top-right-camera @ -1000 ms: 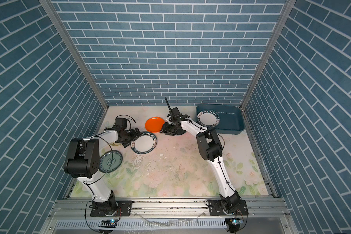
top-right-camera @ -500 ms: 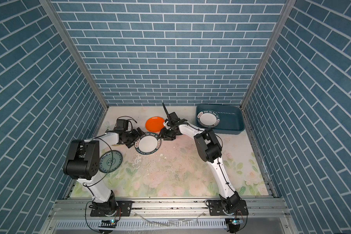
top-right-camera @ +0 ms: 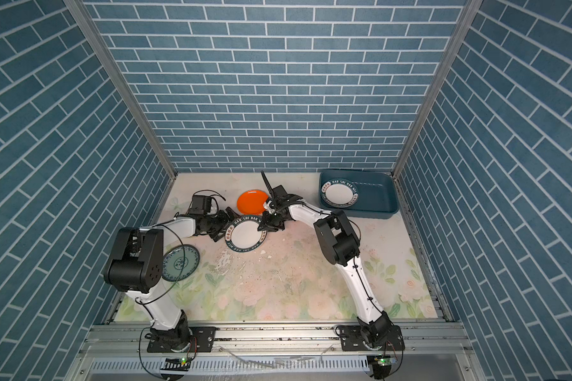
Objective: Place the plates into the plastic bin on the countertop
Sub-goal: Pick up the plate from the center of the table, then place the plate in the plastic bin.
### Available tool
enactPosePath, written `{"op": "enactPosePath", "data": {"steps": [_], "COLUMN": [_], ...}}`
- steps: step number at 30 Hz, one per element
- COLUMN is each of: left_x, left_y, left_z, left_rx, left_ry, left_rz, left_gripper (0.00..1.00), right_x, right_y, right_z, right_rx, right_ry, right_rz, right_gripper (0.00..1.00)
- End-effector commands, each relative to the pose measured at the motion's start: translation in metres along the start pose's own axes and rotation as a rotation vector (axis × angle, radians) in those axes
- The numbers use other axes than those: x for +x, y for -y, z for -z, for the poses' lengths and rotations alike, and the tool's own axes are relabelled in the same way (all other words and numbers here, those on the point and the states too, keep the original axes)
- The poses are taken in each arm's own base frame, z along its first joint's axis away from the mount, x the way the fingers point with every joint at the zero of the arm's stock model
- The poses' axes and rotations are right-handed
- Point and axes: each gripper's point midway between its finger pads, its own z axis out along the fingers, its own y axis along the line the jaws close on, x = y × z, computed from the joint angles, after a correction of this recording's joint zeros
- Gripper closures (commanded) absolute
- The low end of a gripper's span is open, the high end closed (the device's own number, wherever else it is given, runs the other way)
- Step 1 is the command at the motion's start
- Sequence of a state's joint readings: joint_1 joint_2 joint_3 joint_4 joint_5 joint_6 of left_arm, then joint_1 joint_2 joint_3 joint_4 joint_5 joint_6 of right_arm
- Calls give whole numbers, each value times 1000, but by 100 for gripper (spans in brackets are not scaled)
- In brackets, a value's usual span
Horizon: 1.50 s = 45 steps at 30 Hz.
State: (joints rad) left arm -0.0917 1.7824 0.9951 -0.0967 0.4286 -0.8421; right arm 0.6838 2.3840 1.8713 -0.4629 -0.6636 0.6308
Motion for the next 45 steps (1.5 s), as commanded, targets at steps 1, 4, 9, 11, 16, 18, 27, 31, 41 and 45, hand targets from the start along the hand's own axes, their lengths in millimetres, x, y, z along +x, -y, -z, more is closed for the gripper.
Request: {"op": "enactPosePath", "data": {"steps": [1, 4, 9, 11, 16, 18, 27, 31, 41, 45], "left_x": [19, 15, 4, -4, -24, -28, -21, 1, 24, 19], "left_y": [12, 18, 35, 46, 83, 98, 167, 207, 249, 252], "left_z": [-3, 4, 20, 32, 67, 79, 111, 112, 85, 81], "left_rx": [35, 43, 45, 49, 105, 130, 279, 339, 376, 369], "left_ry": [-88, -74, -43, -18, 53, 65, 76, 54, 0, 21], "left_rz": [8, -11, -76, -111, -213, -254, -396, -483, -527, -524], "left_gripper": [0, 0, 0, 0, 0, 0, 0, 0, 0, 0], "right_x": [0, -2, -4, -9, -31, -42, -78, -83, -69, -66], "right_y": [-16, -18, -24, -27, -39, -41, -24, 7, 129, 174], "right_z": [14, 23, 42, 56, 115, 144, 287, 339, 395, 404], "right_rx": [52, 73, 79, 76, 62, 54, 60, 104, 234, 200], "right_ry": [31, 41, 58, 80, 212, 277, 595, 703, 794, 857], "right_rz": [52, 61, 65, 64, 74, 70, -15, -69, -337, -433], "right_gripper": [100, 100, 100, 100, 100, 100, 100, 100, 100, 100]}}
